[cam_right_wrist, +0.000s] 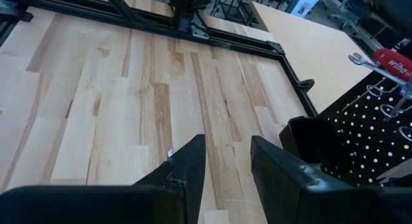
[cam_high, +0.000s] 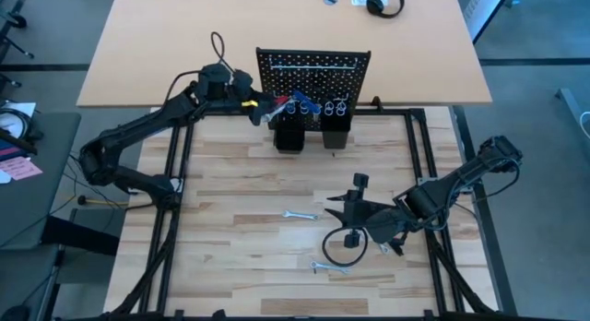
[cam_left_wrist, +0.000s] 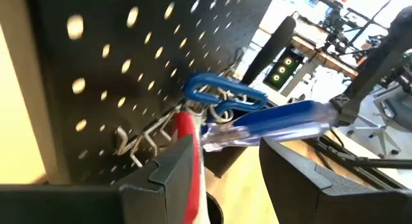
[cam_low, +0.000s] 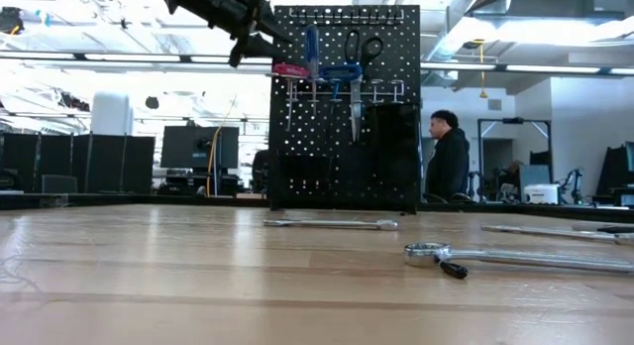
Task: Hang tools onto peg board
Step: Hang the wrench on the pegboard
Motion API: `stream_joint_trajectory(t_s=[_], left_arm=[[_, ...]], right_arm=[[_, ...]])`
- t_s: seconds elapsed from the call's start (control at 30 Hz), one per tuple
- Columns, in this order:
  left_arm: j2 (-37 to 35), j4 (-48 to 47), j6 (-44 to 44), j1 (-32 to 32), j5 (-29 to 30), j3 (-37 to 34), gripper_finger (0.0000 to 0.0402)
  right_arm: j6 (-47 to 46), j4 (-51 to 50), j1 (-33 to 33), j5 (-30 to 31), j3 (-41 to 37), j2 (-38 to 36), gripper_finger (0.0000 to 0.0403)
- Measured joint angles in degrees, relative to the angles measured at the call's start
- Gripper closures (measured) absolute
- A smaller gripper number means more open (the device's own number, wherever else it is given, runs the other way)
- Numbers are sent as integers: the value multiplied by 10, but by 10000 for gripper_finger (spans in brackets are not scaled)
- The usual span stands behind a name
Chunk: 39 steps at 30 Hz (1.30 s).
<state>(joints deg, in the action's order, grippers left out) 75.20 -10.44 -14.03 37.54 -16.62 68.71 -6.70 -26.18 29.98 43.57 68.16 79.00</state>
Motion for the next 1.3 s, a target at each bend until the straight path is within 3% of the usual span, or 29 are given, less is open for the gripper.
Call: stream_joint_trajectory(t_s=[0.3,0.43,0.5,0.6,0.7,0.83,0.93,1.07,1.3], left_arm=[[-106,-73,126,-8,31,0,233],[-145,-173,233,-53,75,0,233],[-151,-212,245,-85,108,-13,233],[-148,-209,179,-119,120,-59,233],[-145,-149,106,-122,120,-118,233],[-144,-50,23,-81,109,-180,233],[-144,31,-44,-33,60,-208,233],[-119,55,-94,14,3,-222,233],[-53,116,-150,20,-40,-222,233]], right_arm=[[0,0,-1,0,0,0,271],[0,1,-3,0,0,0,271],[0,1,-6,0,0,0,271],[0,1,-12,0,0,0,271],[0,1,-17,0,0,0,271],[-4,1,-15,0,0,0,271],[-4,1,-11,0,0,0,271],[-4,0,-11,-1,0,0,271],[-4,1,-12,-1,0,0,271]])
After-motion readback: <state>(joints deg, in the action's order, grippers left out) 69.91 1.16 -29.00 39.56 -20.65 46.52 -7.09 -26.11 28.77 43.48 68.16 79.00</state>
